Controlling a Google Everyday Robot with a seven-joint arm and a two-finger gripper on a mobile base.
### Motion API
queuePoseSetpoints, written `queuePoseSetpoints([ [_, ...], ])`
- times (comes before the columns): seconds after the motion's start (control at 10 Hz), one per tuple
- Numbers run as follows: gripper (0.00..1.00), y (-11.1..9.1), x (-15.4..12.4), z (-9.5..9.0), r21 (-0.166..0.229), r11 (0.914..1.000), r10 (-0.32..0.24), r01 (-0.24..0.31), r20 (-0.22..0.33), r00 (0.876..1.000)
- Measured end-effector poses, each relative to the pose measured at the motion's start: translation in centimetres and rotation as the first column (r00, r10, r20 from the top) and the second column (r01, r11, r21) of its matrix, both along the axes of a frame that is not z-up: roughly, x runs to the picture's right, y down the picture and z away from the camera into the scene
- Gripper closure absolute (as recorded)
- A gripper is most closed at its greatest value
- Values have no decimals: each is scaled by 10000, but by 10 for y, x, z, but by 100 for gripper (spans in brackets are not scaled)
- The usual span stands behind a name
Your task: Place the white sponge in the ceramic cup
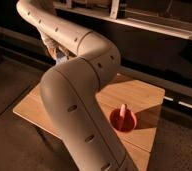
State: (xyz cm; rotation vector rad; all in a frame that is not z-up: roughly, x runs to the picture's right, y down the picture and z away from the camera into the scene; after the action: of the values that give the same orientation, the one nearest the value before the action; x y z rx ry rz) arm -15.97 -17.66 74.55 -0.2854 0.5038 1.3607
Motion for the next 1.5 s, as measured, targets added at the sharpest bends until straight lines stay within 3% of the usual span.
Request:
queuePoseSetpoints([
  [0.2, 100, -3, 0, -1, 137, 9999, -40, 40, -3, 10000],
  [0.5, 100, -36, -28, -21, 1379, 9899, -419, 317, 720, 9965],
  [0.8, 100, -43, -72, -38, 2044, 9764, -1034, 700, 1581, 9820],
  [1.0, 100, -41, -82, -34, 2300, 9685, -1370, 958, 1705, 9758],
  [1.3, 100, -36, -72, -10, 2367, 9645, -1586, 1170, 1653, 9734],
  [1.5, 100, -36, -77, 2, 2482, 9608, -1732, 1235, 1899, 9664],
])
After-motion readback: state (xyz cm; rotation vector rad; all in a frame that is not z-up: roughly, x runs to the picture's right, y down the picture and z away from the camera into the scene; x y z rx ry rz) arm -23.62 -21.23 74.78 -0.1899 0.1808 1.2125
